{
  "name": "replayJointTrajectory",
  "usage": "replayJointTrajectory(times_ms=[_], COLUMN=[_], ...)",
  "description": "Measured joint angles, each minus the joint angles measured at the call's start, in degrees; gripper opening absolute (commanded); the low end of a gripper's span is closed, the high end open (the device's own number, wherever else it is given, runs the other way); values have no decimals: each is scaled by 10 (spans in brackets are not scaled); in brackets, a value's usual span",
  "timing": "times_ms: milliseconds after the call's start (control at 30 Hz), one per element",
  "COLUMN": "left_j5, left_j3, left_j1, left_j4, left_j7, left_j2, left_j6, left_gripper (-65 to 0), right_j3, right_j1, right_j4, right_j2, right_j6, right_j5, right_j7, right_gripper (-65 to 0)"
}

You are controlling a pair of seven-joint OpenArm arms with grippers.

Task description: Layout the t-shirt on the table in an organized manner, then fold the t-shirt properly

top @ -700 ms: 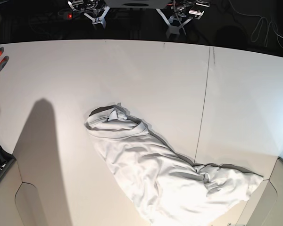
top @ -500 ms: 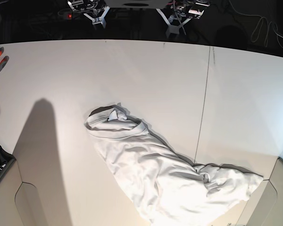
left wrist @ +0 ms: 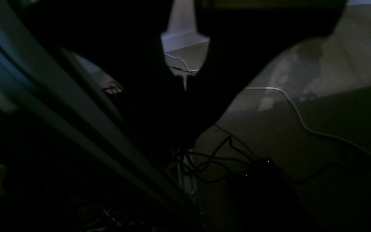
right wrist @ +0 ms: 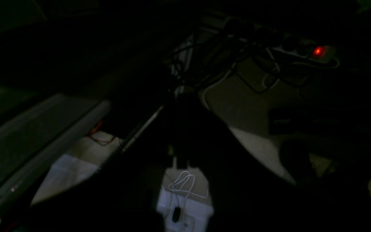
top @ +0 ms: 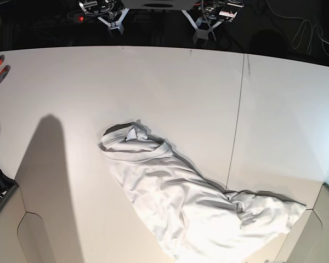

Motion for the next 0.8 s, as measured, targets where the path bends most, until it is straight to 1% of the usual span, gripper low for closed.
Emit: replayJointTrajectory(times_ms=[67,200,233,333,433,533,600,800], left_j5=[0,-45,-58,-78,-87,-89,-89,-91], left_j3=[0,0,0,0,0,-1,-8,-54], left_j1=[0,2,5,24,61,109,141,230], left_j4=[0,0,1,16,49,99,137,261], left_j7=[0,0,-3,-36,-64,-94,-105,-107], left_j2=[0,-7,-12,-42,-73,-92,-97,-106], left_j6=[0,9,13,14,17,18,17,15], left_gripper=[-650,-650,-650,-650,-650,-650,-650,-650], right_j3=[0,0,0,0,0,0,0,1], right_j1=[0,-5,-8,-30,-63,-100,-125,-200], right_j4=[0,2,5,35,86,148,191,303], right_j2=[0,7,8,20,38,56,67,89], right_j6=[0,0,2,3,2,2,1,1], right_j5=[0,0,0,-4,-4,-4,-4,-4], right_j7=[0,2,5,23,46,65,63,64], right_gripper=[-650,-650,-650,-650,-650,-650,-650,-650])
